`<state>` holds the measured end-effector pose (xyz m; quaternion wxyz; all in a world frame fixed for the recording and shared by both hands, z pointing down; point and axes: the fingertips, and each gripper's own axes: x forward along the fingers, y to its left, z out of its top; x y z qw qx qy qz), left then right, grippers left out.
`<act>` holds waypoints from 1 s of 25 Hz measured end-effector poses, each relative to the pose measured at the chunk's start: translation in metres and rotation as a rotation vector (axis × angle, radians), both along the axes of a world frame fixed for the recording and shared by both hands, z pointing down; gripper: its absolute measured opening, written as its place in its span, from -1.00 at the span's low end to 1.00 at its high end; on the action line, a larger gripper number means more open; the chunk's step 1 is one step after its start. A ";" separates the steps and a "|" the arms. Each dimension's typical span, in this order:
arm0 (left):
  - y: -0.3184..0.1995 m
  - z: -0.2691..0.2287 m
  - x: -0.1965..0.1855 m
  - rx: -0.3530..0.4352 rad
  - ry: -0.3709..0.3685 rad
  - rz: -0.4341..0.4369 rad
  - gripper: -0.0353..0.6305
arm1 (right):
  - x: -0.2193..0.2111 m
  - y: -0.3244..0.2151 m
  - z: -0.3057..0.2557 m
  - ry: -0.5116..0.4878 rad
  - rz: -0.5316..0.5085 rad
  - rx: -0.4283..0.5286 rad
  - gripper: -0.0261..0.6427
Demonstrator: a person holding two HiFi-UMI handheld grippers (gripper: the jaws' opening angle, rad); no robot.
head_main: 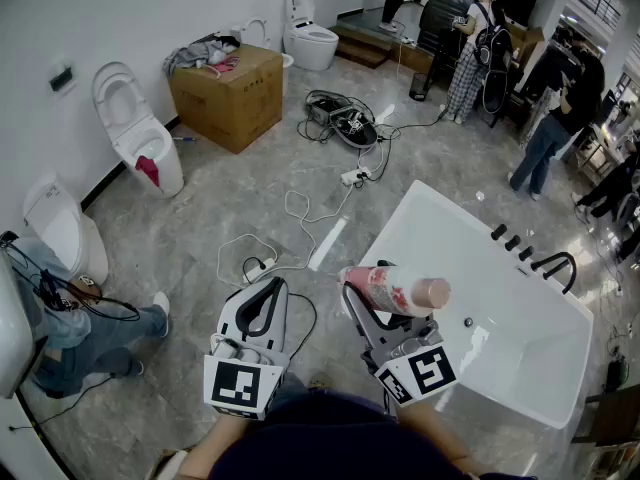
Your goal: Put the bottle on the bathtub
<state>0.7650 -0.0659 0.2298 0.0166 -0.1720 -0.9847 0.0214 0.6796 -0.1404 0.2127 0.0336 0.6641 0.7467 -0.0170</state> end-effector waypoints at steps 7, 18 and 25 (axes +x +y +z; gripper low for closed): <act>0.019 0.014 -0.021 0.017 0.004 0.027 -0.81 | -0.020 0.017 0.017 0.045 0.019 0.011 -0.17; 0.116 0.027 -0.135 -0.007 -0.025 0.199 -0.81 | -0.116 0.087 0.038 0.016 0.210 0.038 -0.17; 0.208 0.006 -0.216 -0.047 -0.045 0.338 -0.81 | -0.186 0.172 0.022 -0.002 0.354 0.019 -0.17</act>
